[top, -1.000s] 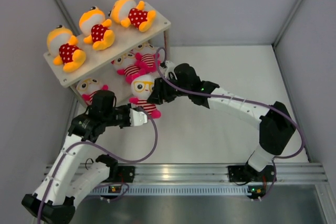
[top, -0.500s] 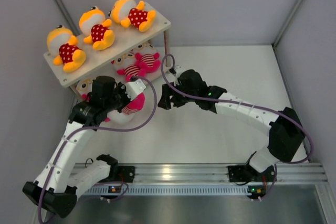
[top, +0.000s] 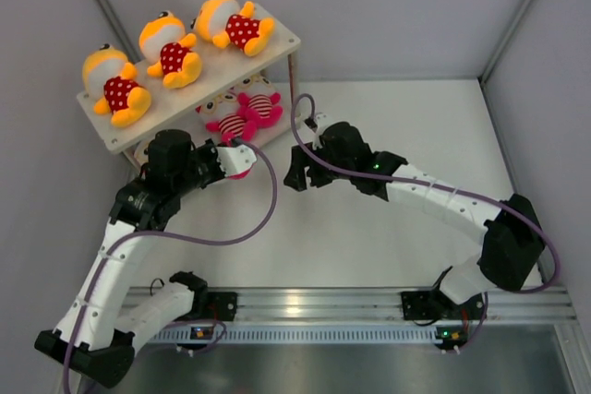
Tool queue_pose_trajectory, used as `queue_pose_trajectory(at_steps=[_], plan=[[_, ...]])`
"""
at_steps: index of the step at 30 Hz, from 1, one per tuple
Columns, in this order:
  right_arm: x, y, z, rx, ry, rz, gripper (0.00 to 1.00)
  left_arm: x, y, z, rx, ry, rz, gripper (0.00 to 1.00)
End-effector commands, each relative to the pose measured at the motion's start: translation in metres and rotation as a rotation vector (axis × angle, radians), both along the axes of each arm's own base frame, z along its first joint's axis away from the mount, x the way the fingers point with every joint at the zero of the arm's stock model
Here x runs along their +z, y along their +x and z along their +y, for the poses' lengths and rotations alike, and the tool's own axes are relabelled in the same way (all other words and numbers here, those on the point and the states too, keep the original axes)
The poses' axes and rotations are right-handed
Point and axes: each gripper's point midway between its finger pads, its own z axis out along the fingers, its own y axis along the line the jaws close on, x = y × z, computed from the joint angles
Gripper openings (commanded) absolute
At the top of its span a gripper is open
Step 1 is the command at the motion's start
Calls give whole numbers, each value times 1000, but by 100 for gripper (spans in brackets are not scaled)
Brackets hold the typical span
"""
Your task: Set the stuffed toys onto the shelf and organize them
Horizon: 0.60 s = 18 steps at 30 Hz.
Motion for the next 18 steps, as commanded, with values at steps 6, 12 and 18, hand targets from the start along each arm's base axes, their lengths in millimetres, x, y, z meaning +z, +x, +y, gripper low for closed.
queue_pose_trajectory(at_steps=[6,12,18], plan=[[14,5,-8,-22,18,-36,74,45,5,0,-137,162,-257,0],[14,5,-13,-33,14,-38,74,30,36,12,-79,297,-389,0],[15,2,-19,-40,16,-44,74,26,52,13,-87,368,-445,0]])
